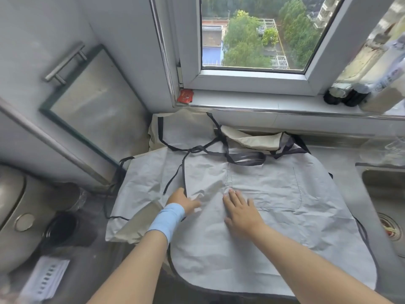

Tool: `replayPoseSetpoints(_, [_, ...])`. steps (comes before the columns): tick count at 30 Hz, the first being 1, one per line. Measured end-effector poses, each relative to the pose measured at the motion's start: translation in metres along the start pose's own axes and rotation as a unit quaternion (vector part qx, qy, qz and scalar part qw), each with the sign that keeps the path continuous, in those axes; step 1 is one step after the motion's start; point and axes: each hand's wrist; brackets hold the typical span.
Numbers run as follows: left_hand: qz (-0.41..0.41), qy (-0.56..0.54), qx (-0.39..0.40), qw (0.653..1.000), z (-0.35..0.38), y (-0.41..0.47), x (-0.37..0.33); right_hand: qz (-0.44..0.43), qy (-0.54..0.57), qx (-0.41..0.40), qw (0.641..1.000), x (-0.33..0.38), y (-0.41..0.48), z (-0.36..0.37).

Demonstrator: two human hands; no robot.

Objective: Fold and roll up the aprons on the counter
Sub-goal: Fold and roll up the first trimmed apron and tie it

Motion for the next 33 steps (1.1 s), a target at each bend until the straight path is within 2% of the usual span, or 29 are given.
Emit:
replayPoseSetpoints(2, [0.012,0.077,0.072,0.994,-0.001,-0.016,0.007,-0.02,-0.008,-0.089,0.996,0.001,-0.009,0.004])
replayPoseSetpoints(3, [0.017,0.119,0.081,0.99,0.0,-0.022,0.01,-0.038,-0.024,-0.127,0.991,0.002,-0.016,0.008])
replayPoseSetpoints(4, [0.024,0.144,0.07,0.987,0.001,-0.029,0.011,-0.056,-0.031,-0.147,0.987,0.002,-0.026,0.014])
replayPoseSetpoints(6, [0.041,0.127,0.012,0.991,0.003,-0.04,0.01,-0.098,-0.032,-0.17,0.98,-0.001,-0.044,0.033])
replayPoseSetpoints(8, [0.044,0.025,-0.05,0.997,0.004,-0.05,0.005,-0.114,-0.026,-0.145,0.982,-0.006,-0.061,0.045])
replayPoseSetpoints(11, [0.042,-0.095,-0.063,0.993,0.01,-0.071,-0.005,-0.126,-0.034,-0.052,0.99,-0.014,-0.074,0.045])
replayPoseSetpoints(12, [0.05,-0.098,-0.056,0.992,0.013,-0.081,-0.011,-0.122,0.006,-0.017,0.992,-0.016,-0.08,0.04])
replayPoseSetpoints(14, [0.073,-0.1,-0.047,0.991,0.019,-0.099,-0.026,-0.081,0.189,0.011,0.979,-0.019,-0.092,0.02])
replayPoseSetpoints(16, [0.094,-0.119,-0.045,0.987,0.027,-0.112,-0.046,0.002,0.393,-0.023,0.919,-0.026,-0.106,-0.014])
replayPoseSetpoints(18, [0.108,-0.154,-0.03,0.982,0.041,-0.126,-0.071,0.058,0.581,-0.005,0.812,-0.038,-0.126,-0.047])
replayPoseSetpoints(19, [0.114,-0.169,-0.012,0.979,0.05,-0.135,-0.084,0.072,0.636,0.02,0.768,-0.046,-0.137,-0.06])
replayPoseSetpoints(20, [0.123,-0.172,0.011,0.977,0.062,-0.143,-0.097,0.072,0.662,0.045,0.745,-0.053,-0.151,-0.071])
replayPoseSetpoints(22, [0.143,-0.165,0.06,0.974,0.086,-0.154,-0.117,0.063,0.651,0.076,0.752,-0.066,-0.168,-0.078])
replayPoseSetpoints(25, [0.164,-0.112,0.102,0.975,0.122,-0.157,-0.128,0.084,0.615,0.041,0.783,-0.085,-0.185,-0.064])
replayPoseSetpoints(28, [0.151,-0.124,0.179,0.964,0.148,-0.157,-0.123,0.139,0.575,-0.001,0.806,-0.108,-0.188,-0.04])
replayPoseSetpoints(30, [0.157,-0.1,0.142,0.972,0.161,-0.152,-0.114,0.182,0.516,-0.045,0.836,-0.121,-0.184,-0.024])
replayPoseSetpoints(33, [0.171,0.014,0.051,0.984,0.17,-0.139,-0.097,0.248,0.356,-0.11,0.894,-0.13,-0.179,-0.001])
Point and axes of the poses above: each hand's wrist, its own y-axis towards the middle knuckle, its own z-axis out of the palm, x = y × z, and after that the axes turned 1 degree about z, right-handed
